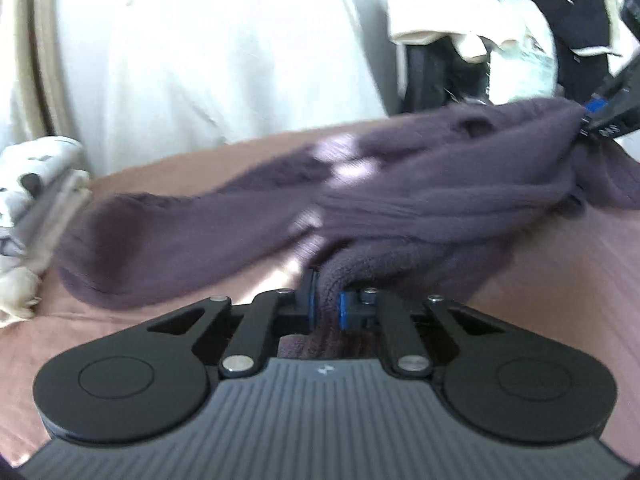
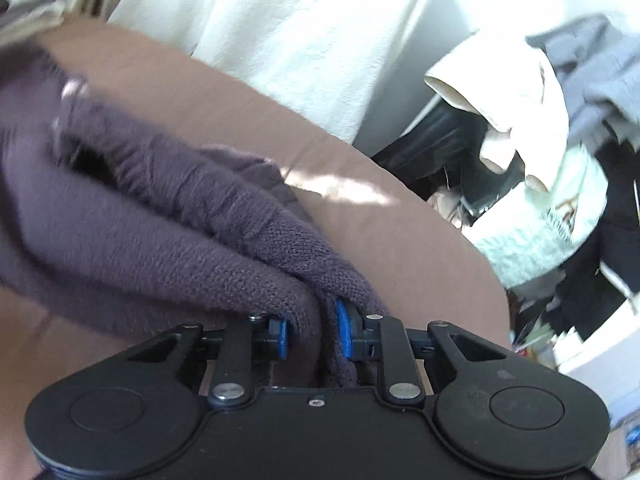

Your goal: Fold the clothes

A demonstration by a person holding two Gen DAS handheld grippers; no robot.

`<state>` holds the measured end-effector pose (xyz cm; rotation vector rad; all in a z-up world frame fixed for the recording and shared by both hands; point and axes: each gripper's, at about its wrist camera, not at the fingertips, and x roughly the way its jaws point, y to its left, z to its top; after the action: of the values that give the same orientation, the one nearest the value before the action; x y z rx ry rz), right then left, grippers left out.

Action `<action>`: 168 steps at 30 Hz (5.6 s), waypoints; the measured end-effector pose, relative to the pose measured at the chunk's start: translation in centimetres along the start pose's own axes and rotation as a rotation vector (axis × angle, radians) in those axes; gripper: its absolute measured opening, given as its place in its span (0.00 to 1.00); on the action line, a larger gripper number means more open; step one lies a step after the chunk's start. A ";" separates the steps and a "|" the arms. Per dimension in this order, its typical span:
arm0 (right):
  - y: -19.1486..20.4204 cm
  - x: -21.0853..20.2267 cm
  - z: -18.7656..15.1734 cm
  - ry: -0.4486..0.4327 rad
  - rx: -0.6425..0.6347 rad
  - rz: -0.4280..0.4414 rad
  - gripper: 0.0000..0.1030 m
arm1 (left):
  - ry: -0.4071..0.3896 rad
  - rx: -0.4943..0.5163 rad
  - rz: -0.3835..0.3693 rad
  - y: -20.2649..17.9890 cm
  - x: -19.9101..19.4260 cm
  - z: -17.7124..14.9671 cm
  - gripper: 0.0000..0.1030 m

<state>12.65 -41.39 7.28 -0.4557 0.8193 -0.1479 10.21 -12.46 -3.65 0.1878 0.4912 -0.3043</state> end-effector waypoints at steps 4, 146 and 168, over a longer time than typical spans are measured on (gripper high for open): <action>-0.7 -1.7 0.1 0.009 0.127 0.095 0.24 | -0.041 -0.096 0.019 3.4 -1.3 1.3 0.09; -9.1 4.9 -7.4 -0.050 0.832 -0.012 0.03 | 0.096 -0.437 -0.054 14.3 2.8 4.7 0.07; -3.7 2.2 -5.5 -0.055 0.352 0.116 0.47 | 0.100 -0.456 0.284 19.0 -0.5 0.1 0.29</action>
<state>10.22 -47.21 4.20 -0.0803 0.7453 -0.1678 16.09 5.47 -1.33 -0.1726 0.6117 0.0986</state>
